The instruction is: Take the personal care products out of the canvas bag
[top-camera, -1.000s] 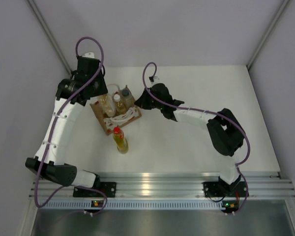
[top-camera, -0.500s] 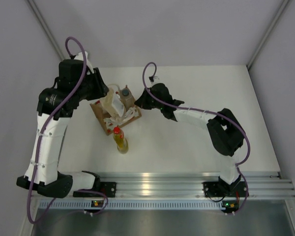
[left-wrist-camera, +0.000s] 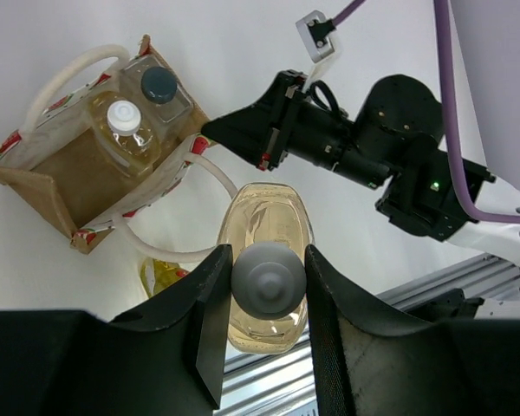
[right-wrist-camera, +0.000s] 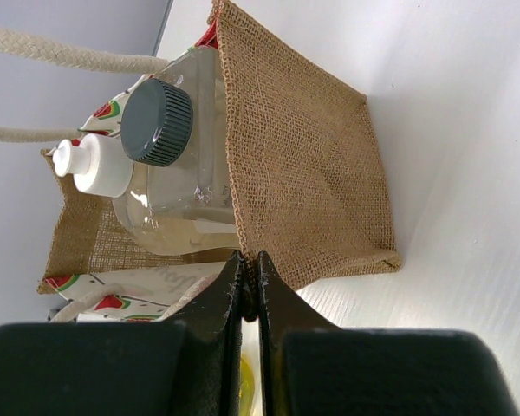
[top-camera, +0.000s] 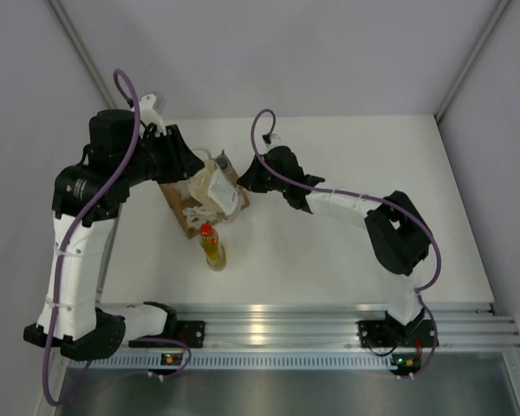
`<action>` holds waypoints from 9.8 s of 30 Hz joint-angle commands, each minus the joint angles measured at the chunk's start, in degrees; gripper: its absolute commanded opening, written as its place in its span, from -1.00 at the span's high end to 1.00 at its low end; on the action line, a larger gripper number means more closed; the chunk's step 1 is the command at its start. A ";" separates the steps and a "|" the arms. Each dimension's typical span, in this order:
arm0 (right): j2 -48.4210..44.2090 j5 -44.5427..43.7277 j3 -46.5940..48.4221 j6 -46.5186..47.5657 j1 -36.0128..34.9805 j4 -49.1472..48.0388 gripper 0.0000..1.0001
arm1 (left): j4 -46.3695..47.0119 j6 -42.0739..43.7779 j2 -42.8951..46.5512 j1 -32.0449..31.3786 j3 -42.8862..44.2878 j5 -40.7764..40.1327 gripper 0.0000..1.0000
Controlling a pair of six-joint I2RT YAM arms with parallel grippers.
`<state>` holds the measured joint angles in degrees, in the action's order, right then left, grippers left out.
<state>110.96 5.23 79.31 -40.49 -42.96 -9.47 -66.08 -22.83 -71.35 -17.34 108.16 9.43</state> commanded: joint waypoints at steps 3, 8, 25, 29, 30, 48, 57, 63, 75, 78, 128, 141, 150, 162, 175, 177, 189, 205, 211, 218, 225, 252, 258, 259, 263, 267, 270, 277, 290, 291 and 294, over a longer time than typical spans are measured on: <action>-0.57 0.48 2.69 0.85 -1.60 1.92 1.00 | 7.20 -1.26 3.50 -1.54 -0.40 4.46 1.00; -0.39 0.48 3.66 0.94 -1.60 2.35 1.00 | 7.46 -0.46 1.83 -18.26 -3.12 -12.95 1.00; 0.40 0.83 4.63 1.11 -1.60 3.32 1.00 | 22.39 -6.88 3.24 -47.95 -22.20 -44.22 1.00; 0.14 0.83 4.72 1.03 -1.51 3.41 1.00 | 25.21 -8.63 0.26 -54.36 -22.91 -49.33 1.00; 0.05 0.83 4.72 1.03 -1.51 3.41 1.00 | 25.30 -9.24 -0.62 -55.16 -22.73 -49.94 1.00; 0.93 1.18 4.54 1.20 -1.42 3.50 1.00 | 34.17 -17.51 -12.23 -61.49 -26.24 -49.60 1.00; 1.46 1.36 4.54 0.76 -1.34 3.50 1.00 | 37.87 -19.01 -15.48 -62.11 -28.88 -51.00 1.00; 1.72 1.44 4.36 0.68 -1.34 3.50 1.00 | 38.13 -19.71 -18.91 -62.46 -28.71 -51.00 1.00; 1.28 1.36 3.75 0.85 -1.34 3.50 1.00 | 38.05 -19.53 -22.60 -62.55 -27.04 -48.28 0.83; 1.28 1.36 3.66 0.94 -1.34 3.50 1.00 | 37.96 -19.36 -22.08 -62.55 -27.21 -48.19 0.36; 0.14 4.35 3.40 -0.99 -0.19 2.44 1.00 | 27.24 -17.51 -10.02 -8.68 -27.49 -36.77 -0.90; -0.22 4.26 2.52 0.15 -0.11 2.44 1.00 | 27.24 -15.23 -18.12 -4.89 -25.10 -37.82 -0.41; 0.31 4.34 2.43 0.15 -0.11 2.44 1.00 | 27.24 -12.77 -20.22 -2.96 -23.61 -35.20 -0.28; -0.04 4.17 2.25 0.59 -0.11 2.44 1.00 | 27.15 -11.01 -23.13 -2.96 -22.47 -35.88 0.00; -0.13 4.08 1.82 0.67 -0.11 2.44 1.00 | 26.97 -8.81 -23.84 -2.96 -21.50 -34.31 0.95; -0.21 3.99 1.73 0.76 -0.11 2.44 1.00 | 26.71 -8.64 -23.13 -2.96 -21.06 -33.78 1.00; -0.13 3.99 1.82 0.32 -0.11 2.36 1.00 | 21.97 -3.98 -18.48 -3.05 -13.68 -32.99 1.00; -0.13 3.91 1.99 0.15 -0.11 2.36 1.00 | 14.50 -1.60 -8.11 -3.13 -3.75 -27.89 1.00; 0.14 3.99 2.43 -0.11 -0.11 2.36 1.00 | 12.03 -1.08 -3.36 -3.05 0.47 -25.52 1.00; -0.04 3.99 2.34 -0.11 -0.11 2.36 1.00 | 10.19 -1.08 0.25 -3.14 3.81 -19.90 1.00; -0.30 3.82 2.52 0.06 -0.11 2.53 1.00 | 10.19 -2.22 2.53 -3.14 4.87 -9.72 1.00; 1.45 4.78 6.12 -0.56 -0.11 3.85 1.00 | 21.17 -6.88 7.02 -37.65 -17.18 -31.09 1.00; 1.10 4.87 5.86 -0.38 -0.11 3.94 1.00 | 23.98 -7.41 4.04 -51.81 -21.32 -46.59 1.00; 1.10 4.87 5.77 -0.47 -0.19 4.02 1.00 | 23.98 -7.58 3.24 -54.52 -21.76 -49.92 1.00; 0.93 4.96 5.59 -0.64 -0.11 3.94 1.00 | 23.98 -9.59 -0.36 -58.33 -22.81 -54.87 1.00; 0.93 5.05 5.59 -0.64 -0.28 3.94 1.00 | 26.17 -11.62 -1.77 -58.51 -26.41 -54.43 1.00; 0.93 4.96 5.51 -0.64 -0.37 3.94 1.00 | 27.76 -13.46 -2.65 -58.59 -29.23 -54.17 1.00; 1.02 4.87 5.51 -0.73 -0.55 3.94 1.00 | 31.01 -19.26 -2.83 -58.59 -35.90 -55.84 1.00; 1.02 4.78 5.24 -0.73 -0.63 3.94 1.00 | 32.69 -26.03 -4.58 -58.51 -42.85 -58.03 1.00; 1.10 4.78 5.24 -0.73 -0.63 3.94 1.00 | 32.77 -26.30 -4.76 -58.51 -43.12 -57.95 1.00; 1.10 4.87 5.24 -0.73 -0.63 3.94 1.00 | 32.77 -27.35 -4.94 -58.51 -44.00 -57.51 1.00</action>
<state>111.94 8.67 82.61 -40.69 -42.85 -5.30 -39.53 -47.62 -77.34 -75.79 64.10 -44.34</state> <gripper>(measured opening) 0.027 0.405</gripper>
